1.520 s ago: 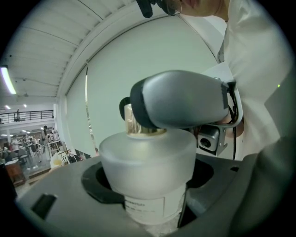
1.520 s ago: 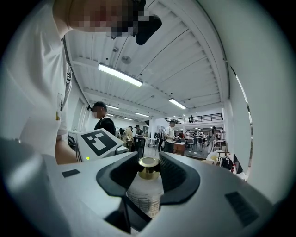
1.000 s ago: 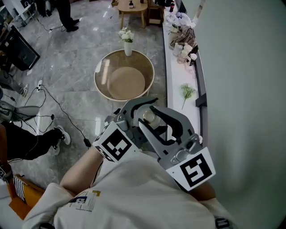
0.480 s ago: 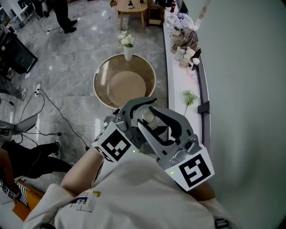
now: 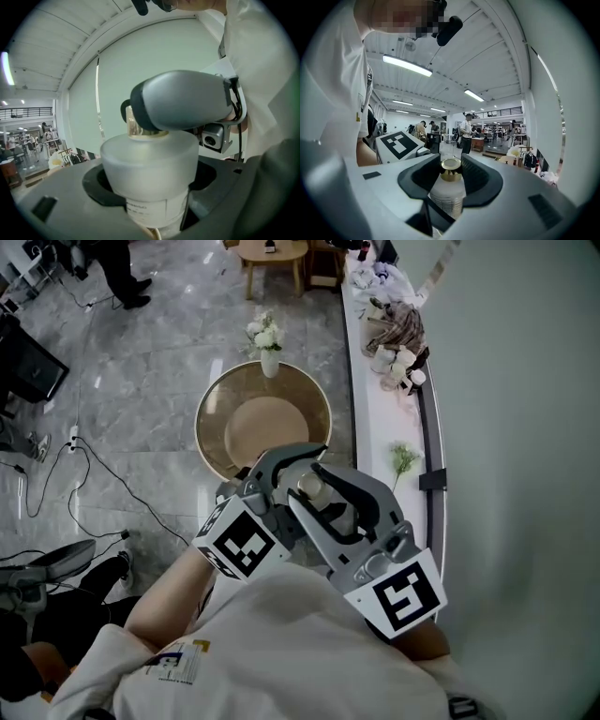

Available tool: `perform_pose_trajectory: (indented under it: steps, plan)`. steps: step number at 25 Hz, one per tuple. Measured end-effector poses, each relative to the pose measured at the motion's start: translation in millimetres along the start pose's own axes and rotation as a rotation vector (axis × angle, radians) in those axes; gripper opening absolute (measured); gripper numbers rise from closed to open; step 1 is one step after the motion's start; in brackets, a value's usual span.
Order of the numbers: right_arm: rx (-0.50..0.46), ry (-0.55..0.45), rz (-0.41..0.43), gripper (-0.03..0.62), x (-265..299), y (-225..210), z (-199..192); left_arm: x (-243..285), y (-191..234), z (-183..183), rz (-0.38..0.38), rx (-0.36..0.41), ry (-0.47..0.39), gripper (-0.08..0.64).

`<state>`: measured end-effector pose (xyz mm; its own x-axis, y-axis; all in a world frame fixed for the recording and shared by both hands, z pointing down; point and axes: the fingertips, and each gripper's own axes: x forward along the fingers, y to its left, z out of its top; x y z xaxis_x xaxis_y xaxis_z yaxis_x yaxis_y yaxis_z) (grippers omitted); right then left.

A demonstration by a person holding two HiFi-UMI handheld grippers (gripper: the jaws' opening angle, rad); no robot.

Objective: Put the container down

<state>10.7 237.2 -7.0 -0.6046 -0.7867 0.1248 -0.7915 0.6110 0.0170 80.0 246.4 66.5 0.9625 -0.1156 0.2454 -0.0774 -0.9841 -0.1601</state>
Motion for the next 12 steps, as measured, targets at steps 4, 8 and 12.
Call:
perform_pose_trajectory:
  steps: [4,8,12]
  plan:
    - [0.014,0.011,-0.007,0.138,48,-20,4,-7,48,-13,-0.019,0.006,0.003,0.348]
    - [0.019,0.022,-0.019,0.137,91,-37,7,-14,92,-24,-0.028,0.019,0.006,0.348]
    - [0.019,0.031,-0.026,0.138,136,-55,17,-23,139,-29,-0.038,0.009,-0.002,0.348]
